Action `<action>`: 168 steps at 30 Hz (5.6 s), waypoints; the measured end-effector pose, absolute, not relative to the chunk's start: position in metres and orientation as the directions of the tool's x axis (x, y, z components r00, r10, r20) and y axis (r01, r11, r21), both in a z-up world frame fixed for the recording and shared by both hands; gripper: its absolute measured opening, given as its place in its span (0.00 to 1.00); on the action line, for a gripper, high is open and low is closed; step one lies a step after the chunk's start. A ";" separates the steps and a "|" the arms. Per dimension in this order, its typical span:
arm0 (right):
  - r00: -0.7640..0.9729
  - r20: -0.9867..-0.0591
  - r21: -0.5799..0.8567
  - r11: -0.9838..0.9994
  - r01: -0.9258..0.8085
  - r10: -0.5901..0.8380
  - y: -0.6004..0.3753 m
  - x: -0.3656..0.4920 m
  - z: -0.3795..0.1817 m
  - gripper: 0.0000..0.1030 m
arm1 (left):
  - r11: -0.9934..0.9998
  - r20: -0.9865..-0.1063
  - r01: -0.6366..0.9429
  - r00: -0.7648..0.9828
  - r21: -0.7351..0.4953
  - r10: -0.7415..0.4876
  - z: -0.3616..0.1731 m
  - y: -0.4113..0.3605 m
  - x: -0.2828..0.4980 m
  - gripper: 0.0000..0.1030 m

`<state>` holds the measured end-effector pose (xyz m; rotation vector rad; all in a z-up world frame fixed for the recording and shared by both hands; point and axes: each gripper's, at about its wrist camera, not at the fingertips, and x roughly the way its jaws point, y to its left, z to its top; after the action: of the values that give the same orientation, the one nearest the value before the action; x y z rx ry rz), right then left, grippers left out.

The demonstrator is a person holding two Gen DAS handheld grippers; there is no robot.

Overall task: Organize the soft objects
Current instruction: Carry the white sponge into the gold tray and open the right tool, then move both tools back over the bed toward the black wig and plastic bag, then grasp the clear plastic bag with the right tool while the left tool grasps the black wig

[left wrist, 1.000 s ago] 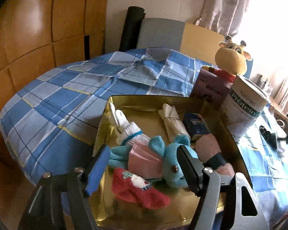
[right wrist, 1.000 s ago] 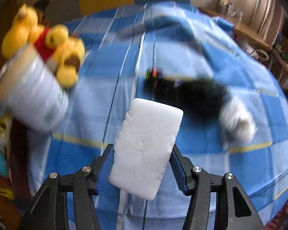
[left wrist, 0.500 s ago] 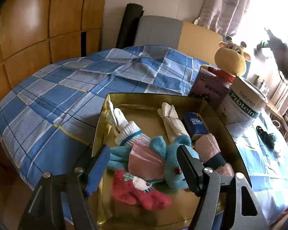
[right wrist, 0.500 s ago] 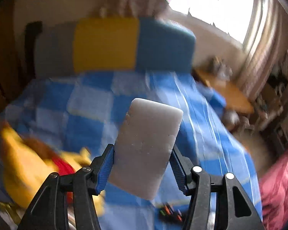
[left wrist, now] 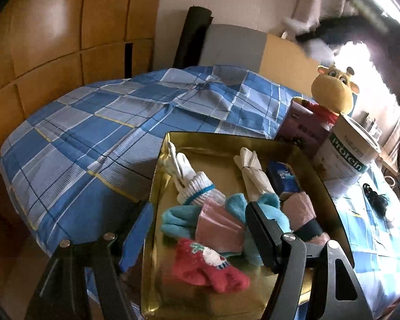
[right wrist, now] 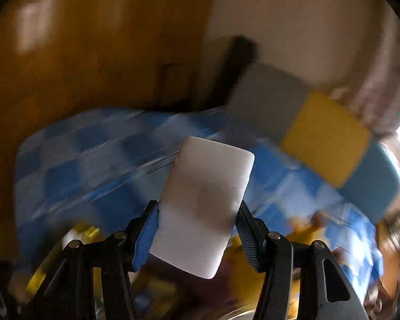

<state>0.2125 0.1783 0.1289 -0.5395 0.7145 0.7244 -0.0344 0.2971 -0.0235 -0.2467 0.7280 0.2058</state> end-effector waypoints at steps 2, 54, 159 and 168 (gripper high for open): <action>0.460 -0.790 -0.158 0.590 -0.792 0.406 0.182 0.187 0.101 0.56 | 0.952 -0.672 -0.269 0.733 -0.145 0.105 -0.021 0.296 -0.037 0.71; 0.394 -0.803 0.110 0.760 -0.640 0.447 0.059 0.049 -0.018 0.70 | 0.987 -0.654 -0.153 0.751 -0.038 0.091 -0.007 0.228 -0.063 0.79; 0.364 -0.929 0.069 0.928 0.365 -0.074 -0.399 0.155 -0.095 0.33 | 0.470 -0.803 0.836 0.476 0.285 -0.359 -0.109 -0.283 0.221 0.14; 0.414 -0.910 0.087 0.967 0.238 -0.021 -0.376 0.160 -0.094 0.33 | 0.678 -0.838 0.727 0.297 -0.113 -0.458 -0.073 -0.196 0.177 0.08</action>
<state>0.1597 -0.3761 -0.0942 0.2150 1.1344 -0.1640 0.1773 -0.1956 -0.0727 0.3142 0.9902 -0.8045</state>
